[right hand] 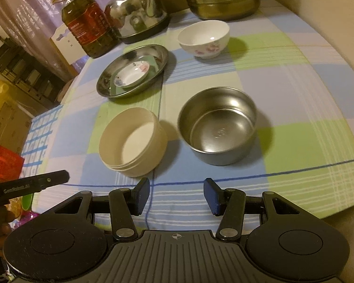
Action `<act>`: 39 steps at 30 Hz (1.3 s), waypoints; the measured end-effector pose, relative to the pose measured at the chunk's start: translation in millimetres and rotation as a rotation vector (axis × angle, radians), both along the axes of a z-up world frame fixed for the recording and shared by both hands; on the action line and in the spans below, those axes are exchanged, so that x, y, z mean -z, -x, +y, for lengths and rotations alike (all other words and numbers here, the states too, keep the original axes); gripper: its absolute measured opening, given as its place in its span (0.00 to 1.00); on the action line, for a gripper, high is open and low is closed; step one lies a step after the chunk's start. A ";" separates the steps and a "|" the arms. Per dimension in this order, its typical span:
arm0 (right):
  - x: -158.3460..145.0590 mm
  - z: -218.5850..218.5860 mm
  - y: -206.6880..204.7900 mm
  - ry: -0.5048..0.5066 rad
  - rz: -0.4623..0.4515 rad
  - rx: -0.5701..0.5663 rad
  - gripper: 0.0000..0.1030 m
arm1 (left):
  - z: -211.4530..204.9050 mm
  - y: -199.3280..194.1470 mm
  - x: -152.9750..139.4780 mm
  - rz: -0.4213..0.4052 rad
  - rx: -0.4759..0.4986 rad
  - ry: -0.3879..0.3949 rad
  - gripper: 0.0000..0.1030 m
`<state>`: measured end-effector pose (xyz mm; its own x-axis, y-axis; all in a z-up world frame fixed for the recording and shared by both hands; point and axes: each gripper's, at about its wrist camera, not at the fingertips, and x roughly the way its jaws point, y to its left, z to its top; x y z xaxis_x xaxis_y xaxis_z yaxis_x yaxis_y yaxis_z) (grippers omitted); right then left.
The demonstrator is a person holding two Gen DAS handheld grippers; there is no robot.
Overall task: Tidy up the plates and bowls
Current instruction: 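Move both tools forward to the stack of cream bowls, then close both grippers on the rim of the cream bowl stack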
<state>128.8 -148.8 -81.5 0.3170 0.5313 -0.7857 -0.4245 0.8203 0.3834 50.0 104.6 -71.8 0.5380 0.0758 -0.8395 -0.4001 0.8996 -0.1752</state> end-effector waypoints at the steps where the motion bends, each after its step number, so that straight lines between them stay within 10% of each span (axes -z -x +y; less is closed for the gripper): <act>1: 0.3 2.4 -0.8 0.001 0.001 -0.003 0.50 | 0.5 -1.6 0.3 0.001 0.003 0.002 0.48; 39: 33.5 75.1 -48.7 0.011 0.061 -0.019 0.49 | 4.4 -88.5 41.6 0.039 0.166 0.013 0.39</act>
